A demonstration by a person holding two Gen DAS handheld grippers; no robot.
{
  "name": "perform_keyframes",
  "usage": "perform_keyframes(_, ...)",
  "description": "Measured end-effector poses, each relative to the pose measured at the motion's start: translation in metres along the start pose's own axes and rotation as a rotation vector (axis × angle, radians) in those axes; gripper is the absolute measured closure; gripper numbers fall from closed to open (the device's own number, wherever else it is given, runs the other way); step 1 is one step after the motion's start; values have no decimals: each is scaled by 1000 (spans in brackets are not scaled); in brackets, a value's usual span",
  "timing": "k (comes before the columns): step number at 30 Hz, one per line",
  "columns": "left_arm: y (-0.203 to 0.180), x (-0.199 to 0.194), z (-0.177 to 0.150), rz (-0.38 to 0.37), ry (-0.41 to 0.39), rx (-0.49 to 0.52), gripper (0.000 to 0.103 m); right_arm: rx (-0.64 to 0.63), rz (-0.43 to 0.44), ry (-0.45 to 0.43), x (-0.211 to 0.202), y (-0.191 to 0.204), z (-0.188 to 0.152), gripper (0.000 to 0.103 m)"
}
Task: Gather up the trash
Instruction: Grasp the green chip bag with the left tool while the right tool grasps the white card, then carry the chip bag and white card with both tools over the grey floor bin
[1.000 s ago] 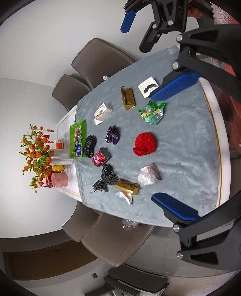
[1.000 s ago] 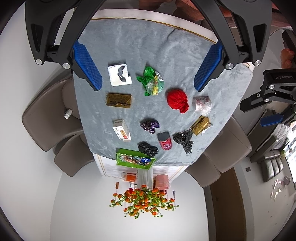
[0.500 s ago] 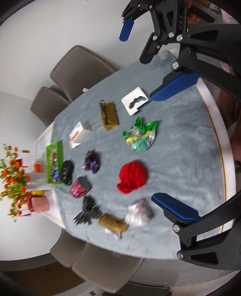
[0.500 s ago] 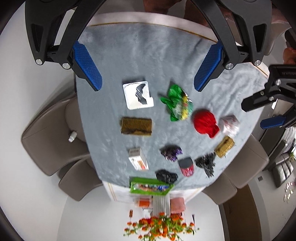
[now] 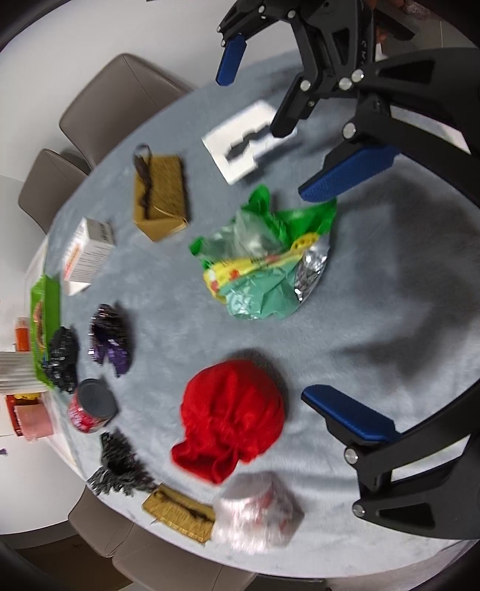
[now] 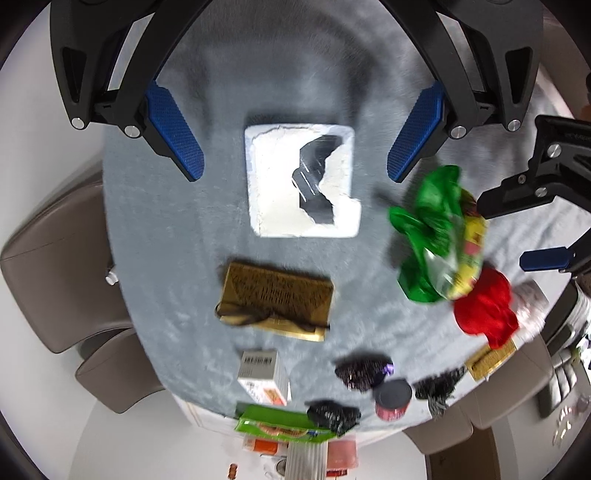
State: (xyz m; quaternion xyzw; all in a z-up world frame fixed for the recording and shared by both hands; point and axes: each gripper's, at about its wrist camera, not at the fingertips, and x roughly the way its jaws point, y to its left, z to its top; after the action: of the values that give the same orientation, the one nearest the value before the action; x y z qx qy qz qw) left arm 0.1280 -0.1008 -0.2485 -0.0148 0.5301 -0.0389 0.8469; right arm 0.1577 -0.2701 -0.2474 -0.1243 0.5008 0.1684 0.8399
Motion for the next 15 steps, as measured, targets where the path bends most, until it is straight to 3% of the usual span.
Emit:
perform_keyframes(5, -1, 27, -4, 0, 14, 6, 6, -14, 6, 13, 22, -2, -7, 7)
perform_keyframes(6, -2, 30, -4, -9, 14, 6, 7, -13, 9, 11, 24, -2, -7, 11)
perform_keyframes(7, -4, 33, -4, -13, 15, 11, 12, -11, 17, 10, 25, -3, -7, 17)
perform_keyframes(8, -6, 35, -4, -17, 15, 18, 22, -12, 23, 16, 27, -3, -7, 37)
perform_keyframes(9, -8, 38, -5, -23, 24, 24, 48, -10, 32, 25, 28, -4, -8, 37)
perform_keyframes(12, -13, 38, -5, -58, 24, 21, 63, -22, 35, 27, 25, -1, -9, 37)
perform_keyframes(15, -19, 28, -4, -41, 7, 54, 66, -12, 38, 15, 14, -2, -7, 37)
